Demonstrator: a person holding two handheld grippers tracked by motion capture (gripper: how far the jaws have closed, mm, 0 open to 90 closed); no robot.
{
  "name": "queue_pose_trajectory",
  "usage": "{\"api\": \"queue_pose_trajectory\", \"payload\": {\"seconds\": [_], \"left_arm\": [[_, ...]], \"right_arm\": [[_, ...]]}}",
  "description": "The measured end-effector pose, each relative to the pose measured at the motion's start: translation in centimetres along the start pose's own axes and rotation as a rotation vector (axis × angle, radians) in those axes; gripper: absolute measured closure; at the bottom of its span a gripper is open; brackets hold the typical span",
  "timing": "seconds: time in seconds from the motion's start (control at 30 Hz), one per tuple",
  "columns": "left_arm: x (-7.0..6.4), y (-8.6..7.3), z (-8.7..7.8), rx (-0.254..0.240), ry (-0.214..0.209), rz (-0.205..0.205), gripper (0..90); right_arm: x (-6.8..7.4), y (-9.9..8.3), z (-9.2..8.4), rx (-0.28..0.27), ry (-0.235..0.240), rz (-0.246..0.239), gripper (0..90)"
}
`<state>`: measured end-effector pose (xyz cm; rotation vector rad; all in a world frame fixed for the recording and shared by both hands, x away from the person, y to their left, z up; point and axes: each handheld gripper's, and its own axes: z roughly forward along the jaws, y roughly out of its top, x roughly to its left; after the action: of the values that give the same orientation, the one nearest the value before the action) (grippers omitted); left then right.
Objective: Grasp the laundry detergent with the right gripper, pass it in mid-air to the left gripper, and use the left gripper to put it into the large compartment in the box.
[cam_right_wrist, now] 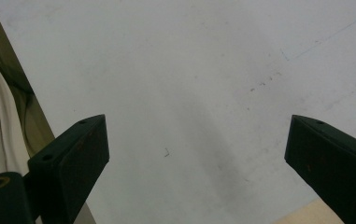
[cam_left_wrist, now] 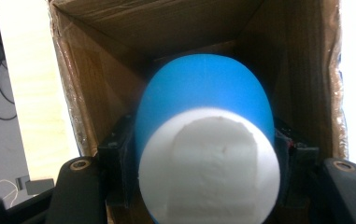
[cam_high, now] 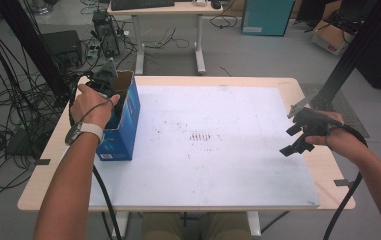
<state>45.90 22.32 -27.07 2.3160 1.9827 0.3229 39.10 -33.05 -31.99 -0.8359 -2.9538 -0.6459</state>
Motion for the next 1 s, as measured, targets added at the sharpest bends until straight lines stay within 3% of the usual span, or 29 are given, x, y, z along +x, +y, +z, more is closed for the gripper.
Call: {"api": "queue_pose_trajectory", "payload": {"seconds": [1.0], "left_arm": [[-0.03, -0.10, -0.02, -0.006, 0.001, -0.001, 37.3]], "right_arm": [[0.07, -0.18, -0.06, -0.003, -0.001, 0.001, 6.3]]}}
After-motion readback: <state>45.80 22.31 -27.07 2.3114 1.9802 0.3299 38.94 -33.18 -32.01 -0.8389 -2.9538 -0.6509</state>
